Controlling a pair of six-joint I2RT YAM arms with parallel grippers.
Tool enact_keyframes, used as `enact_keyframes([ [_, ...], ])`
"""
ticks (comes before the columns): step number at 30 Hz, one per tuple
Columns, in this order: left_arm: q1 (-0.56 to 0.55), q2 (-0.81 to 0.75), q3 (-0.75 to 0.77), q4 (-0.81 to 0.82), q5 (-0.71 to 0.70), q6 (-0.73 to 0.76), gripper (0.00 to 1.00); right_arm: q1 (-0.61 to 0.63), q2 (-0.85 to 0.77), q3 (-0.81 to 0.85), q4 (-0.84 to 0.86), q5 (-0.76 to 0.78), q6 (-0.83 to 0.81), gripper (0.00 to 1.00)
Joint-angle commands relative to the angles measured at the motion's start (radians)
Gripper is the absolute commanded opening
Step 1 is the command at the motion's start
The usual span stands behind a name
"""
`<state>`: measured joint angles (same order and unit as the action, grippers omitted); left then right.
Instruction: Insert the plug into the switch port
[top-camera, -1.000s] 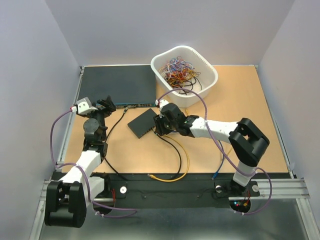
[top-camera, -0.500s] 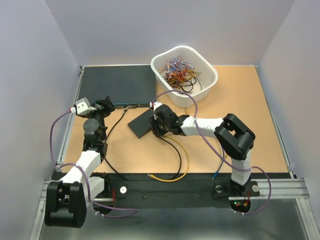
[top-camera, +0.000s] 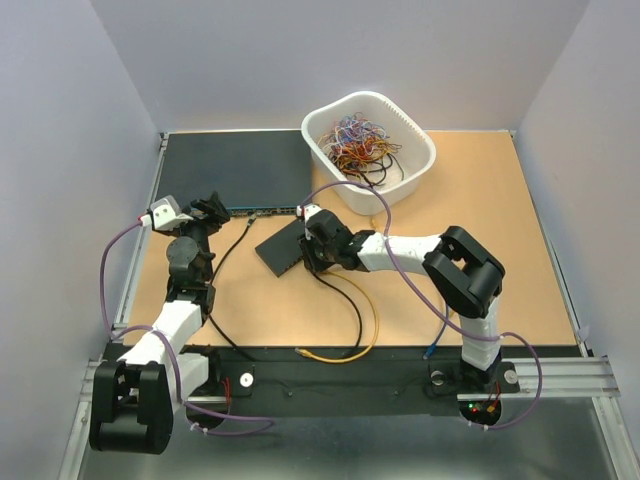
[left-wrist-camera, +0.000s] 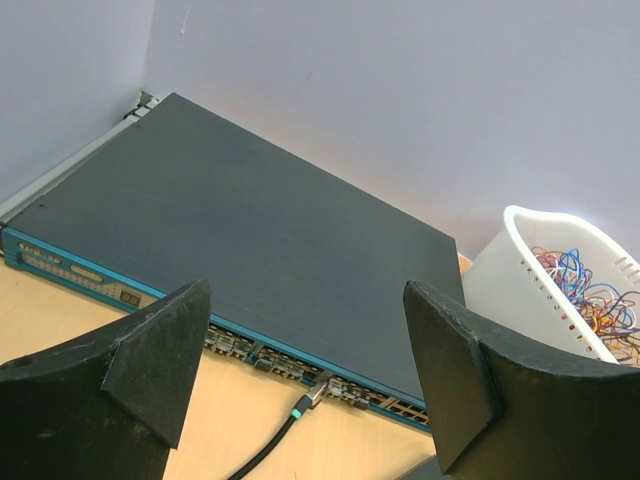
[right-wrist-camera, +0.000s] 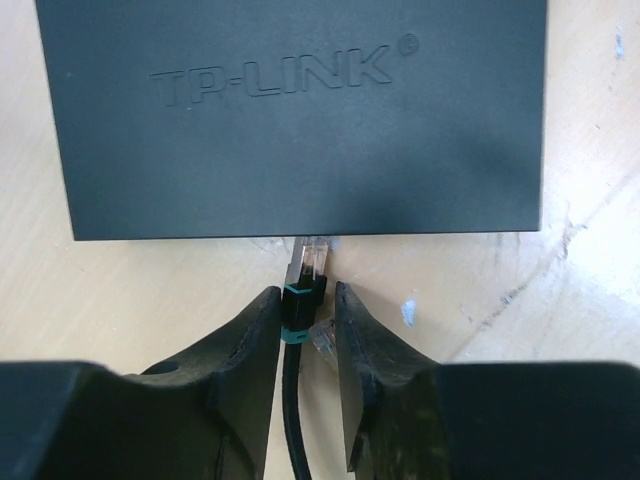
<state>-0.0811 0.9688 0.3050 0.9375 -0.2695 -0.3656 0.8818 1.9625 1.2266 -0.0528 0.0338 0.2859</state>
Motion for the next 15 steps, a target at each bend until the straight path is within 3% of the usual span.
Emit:
enact_keyframes([
  [1,0.007,0.001,-0.009,0.057,-0.005,-0.007,0.88,0.026,0.048,0.042,0.005,-0.002,-0.019,0.30],
  [6,0.007,-0.007,-0.012,0.057,0.001,-0.003,0.88,0.039,0.050,0.042,0.007,0.000,-0.027,0.19],
  [11,0.009,-0.038,0.008,0.014,0.035,0.002,0.87,0.045,0.024,0.040,0.010,-0.005,-0.037,0.01],
  [15,0.007,-0.076,0.042,-0.046,0.070,-0.039,0.84,0.052,-0.023,0.030,0.010,0.000,-0.040,0.01],
])
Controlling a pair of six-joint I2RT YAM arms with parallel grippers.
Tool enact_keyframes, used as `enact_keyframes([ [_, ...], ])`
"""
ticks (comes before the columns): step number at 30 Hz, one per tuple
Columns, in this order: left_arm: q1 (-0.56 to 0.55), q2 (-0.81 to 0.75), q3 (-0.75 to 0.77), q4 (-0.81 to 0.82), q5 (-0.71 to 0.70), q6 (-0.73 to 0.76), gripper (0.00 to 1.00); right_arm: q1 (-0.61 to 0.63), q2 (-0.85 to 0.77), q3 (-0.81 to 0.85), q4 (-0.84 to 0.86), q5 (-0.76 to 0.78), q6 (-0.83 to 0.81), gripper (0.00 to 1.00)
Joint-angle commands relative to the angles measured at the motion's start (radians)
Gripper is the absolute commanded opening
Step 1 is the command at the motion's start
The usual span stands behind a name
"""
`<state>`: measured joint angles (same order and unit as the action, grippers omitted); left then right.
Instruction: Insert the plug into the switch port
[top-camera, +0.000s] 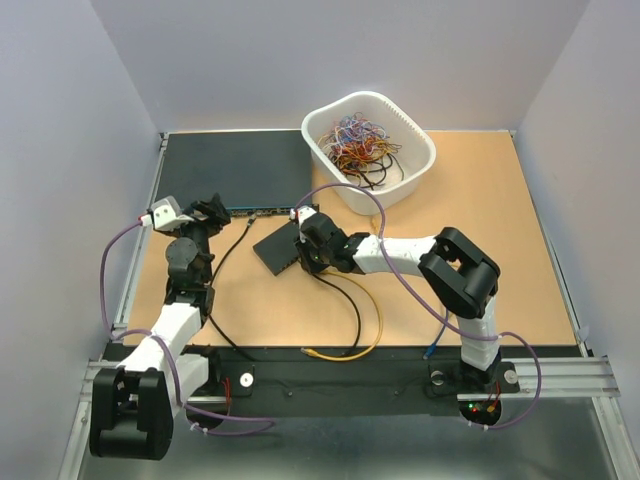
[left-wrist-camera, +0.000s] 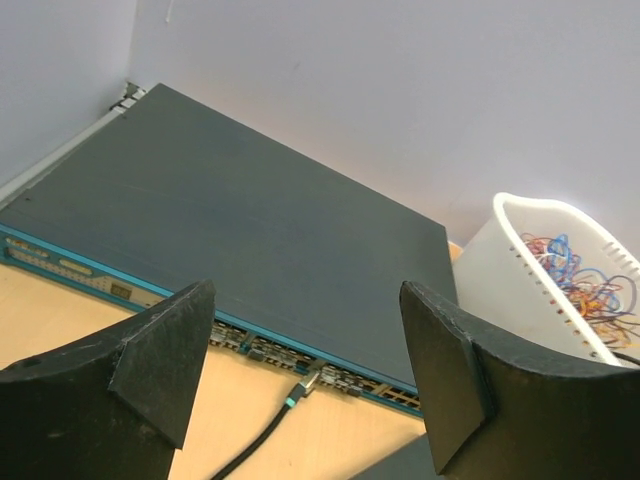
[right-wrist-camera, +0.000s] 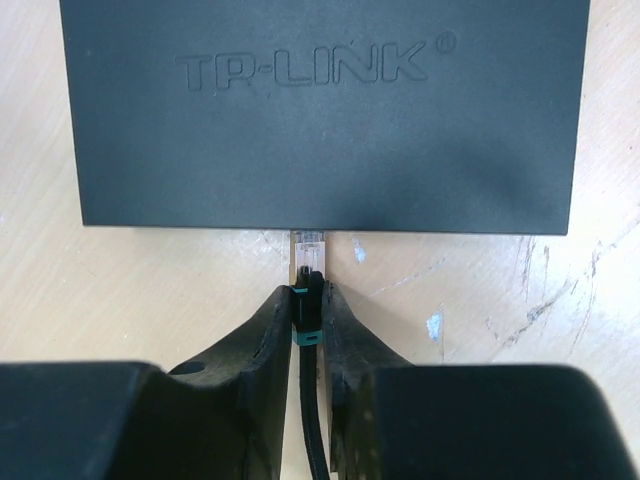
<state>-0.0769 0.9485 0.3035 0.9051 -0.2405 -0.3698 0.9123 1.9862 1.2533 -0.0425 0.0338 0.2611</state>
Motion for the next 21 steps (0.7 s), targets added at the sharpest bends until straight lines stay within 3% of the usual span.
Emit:
enact_keyframes([
  [1,0.003,-0.063,0.049,-0.041,0.055,-0.050,0.83,0.022,-0.076,-0.002,0.001,0.002,-0.014,0.00],
  [3,0.002,-0.077,0.066,-0.072,0.067,-0.087,0.81,0.028,-0.111,-0.021,0.001,0.005,-0.013,0.00],
  [6,0.002,-0.074,0.121,-0.193,0.098,-0.278,0.74,0.036,-0.188,-0.060,0.012,0.023,-0.007,0.00],
  [10,-0.017,-0.057,0.190,-0.290,0.227,-0.389,0.65,0.042,-0.308,-0.117,0.035,0.046,0.000,0.00],
  [16,-0.196,-0.053,0.275,-0.521,0.285,-0.466,0.56,0.053,-0.493,-0.221,0.113,0.098,0.004,0.00],
  [21,-0.377,-0.076,0.194,-0.503,0.283,-0.576,0.56,0.117,-0.555,-0.249,0.122,0.201,-0.029,0.00],
])
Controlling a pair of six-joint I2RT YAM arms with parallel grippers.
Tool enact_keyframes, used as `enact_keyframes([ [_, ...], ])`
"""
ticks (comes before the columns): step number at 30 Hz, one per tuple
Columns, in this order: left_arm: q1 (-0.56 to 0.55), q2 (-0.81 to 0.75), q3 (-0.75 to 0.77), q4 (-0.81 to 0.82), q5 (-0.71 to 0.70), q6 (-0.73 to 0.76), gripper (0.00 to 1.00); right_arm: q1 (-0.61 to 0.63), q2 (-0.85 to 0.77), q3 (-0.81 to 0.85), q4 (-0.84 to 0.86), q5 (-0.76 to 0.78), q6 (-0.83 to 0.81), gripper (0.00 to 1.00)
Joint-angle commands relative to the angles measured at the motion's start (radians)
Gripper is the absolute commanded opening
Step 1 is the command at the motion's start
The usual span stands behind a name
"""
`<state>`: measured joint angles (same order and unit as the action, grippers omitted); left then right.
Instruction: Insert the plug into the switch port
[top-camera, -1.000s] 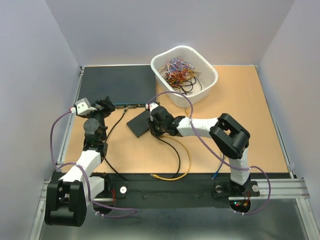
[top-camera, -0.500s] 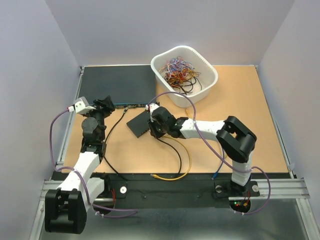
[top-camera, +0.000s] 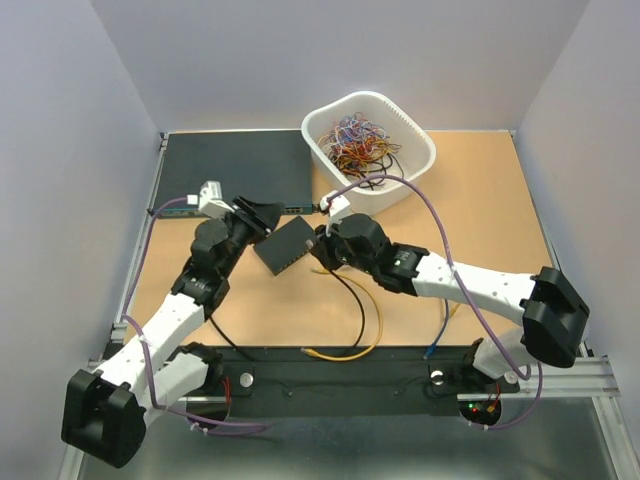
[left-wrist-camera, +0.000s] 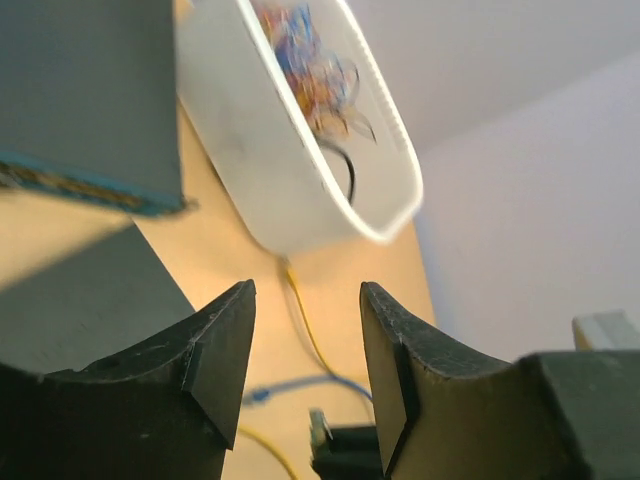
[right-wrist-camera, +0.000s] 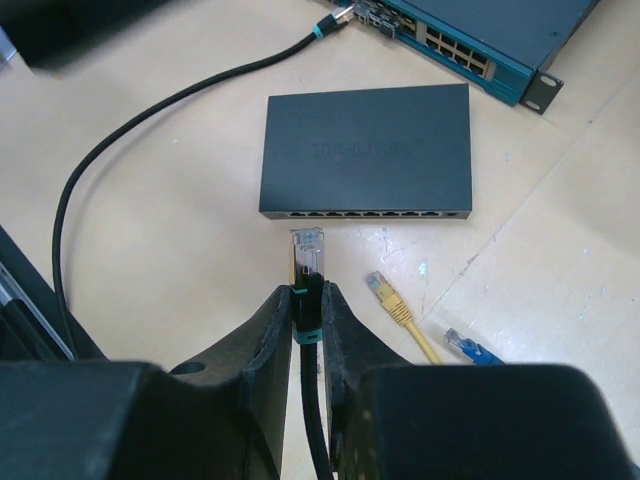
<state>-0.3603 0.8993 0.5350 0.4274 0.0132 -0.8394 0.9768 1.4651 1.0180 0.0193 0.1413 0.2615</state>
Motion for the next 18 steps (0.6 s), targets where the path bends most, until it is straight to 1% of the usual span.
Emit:
enact_keyframes([
  [1,-0.110,-0.019,-0.041,-0.016,0.031,-0.119,0.56,0.066,-0.043,-0.015,0.062,0.131,-0.039,0.00],
  [3,-0.155,-0.007,-0.037,-0.013,0.031,-0.132,0.56,0.094,-0.049,-0.022,0.068,0.177,-0.048,0.00],
  [7,-0.209,0.015,-0.029,-0.013,0.036,-0.147,0.56,0.125,-0.051,-0.022,0.070,0.227,-0.054,0.00],
  [10,-0.230,0.012,-0.036,-0.012,0.034,-0.161,0.56,0.131,-0.052,-0.019,0.070,0.250,-0.053,0.00],
  [13,-0.253,0.001,-0.043,-0.021,0.033,-0.159,0.53,0.135,-0.063,-0.019,0.070,0.288,-0.047,0.00],
  [18,-0.269,-0.019,-0.059,-0.049,0.019,-0.159,0.50,0.137,-0.089,-0.025,0.082,0.308,-0.047,0.01],
])
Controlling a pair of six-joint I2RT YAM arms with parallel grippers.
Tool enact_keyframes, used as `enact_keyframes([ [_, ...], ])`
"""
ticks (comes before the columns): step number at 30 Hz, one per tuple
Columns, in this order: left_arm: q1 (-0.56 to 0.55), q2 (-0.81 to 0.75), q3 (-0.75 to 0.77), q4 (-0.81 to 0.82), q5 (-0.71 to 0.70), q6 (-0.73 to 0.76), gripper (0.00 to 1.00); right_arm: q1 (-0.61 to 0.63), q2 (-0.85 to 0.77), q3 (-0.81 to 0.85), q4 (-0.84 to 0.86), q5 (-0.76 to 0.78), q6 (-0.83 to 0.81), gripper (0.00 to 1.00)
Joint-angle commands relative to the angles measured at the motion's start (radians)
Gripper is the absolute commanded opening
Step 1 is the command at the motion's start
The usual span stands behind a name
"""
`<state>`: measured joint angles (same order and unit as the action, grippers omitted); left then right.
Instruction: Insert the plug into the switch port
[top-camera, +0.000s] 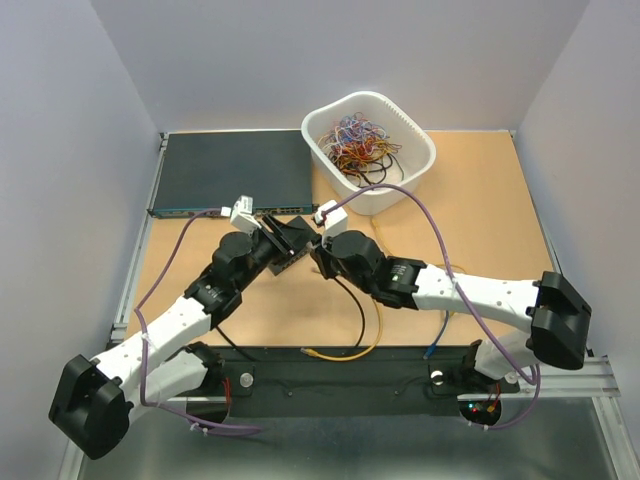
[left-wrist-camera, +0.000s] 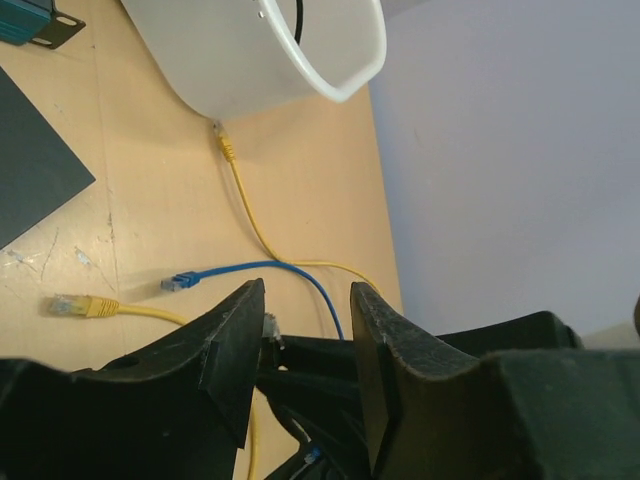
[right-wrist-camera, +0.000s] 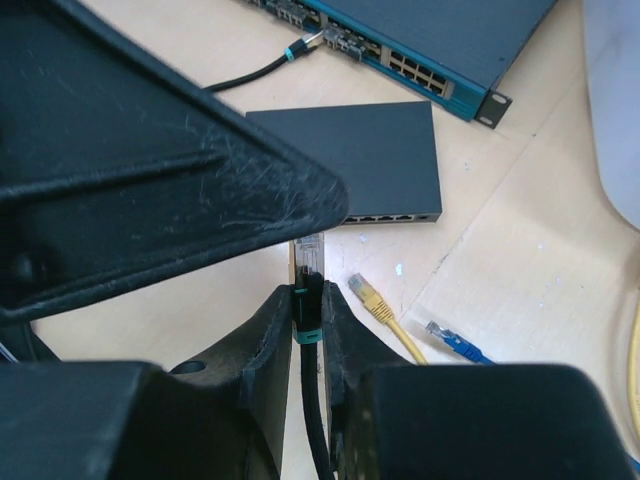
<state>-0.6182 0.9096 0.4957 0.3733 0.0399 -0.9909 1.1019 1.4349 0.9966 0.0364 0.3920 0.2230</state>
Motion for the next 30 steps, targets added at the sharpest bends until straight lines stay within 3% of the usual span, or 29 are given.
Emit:
enact_keyframes([
  [1,-0.012,-0.029,-0.026,0.006,-0.008,-0.008,0.50,0.012,-0.065,-0.006,0.069,0.057,-0.008,0.00],
  [15,-0.026,0.006,-0.045,0.056,-0.003,0.012,0.45,0.013,-0.059,-0.001,0.091,0.050,-0.002,0.00],
  [25,-0.026,0.023,-0.066,0.095,-0.005,0.017,0.09,0.015,-0.090,-0.021,0.128,-0.018,0.026,0.01],
  [29,-0.028,0.023,-0.077,0.108,0.003,0.021,0.00,0.015,-0.113,-0.047,0.163,-0.051,0.035,0.00],
  [30,-0.028,0.022,-0.083,0.111,0.005,0.021,0.00,0.015,-0.117,-0.055,0.166,-0.054,0.035,0.08],
])
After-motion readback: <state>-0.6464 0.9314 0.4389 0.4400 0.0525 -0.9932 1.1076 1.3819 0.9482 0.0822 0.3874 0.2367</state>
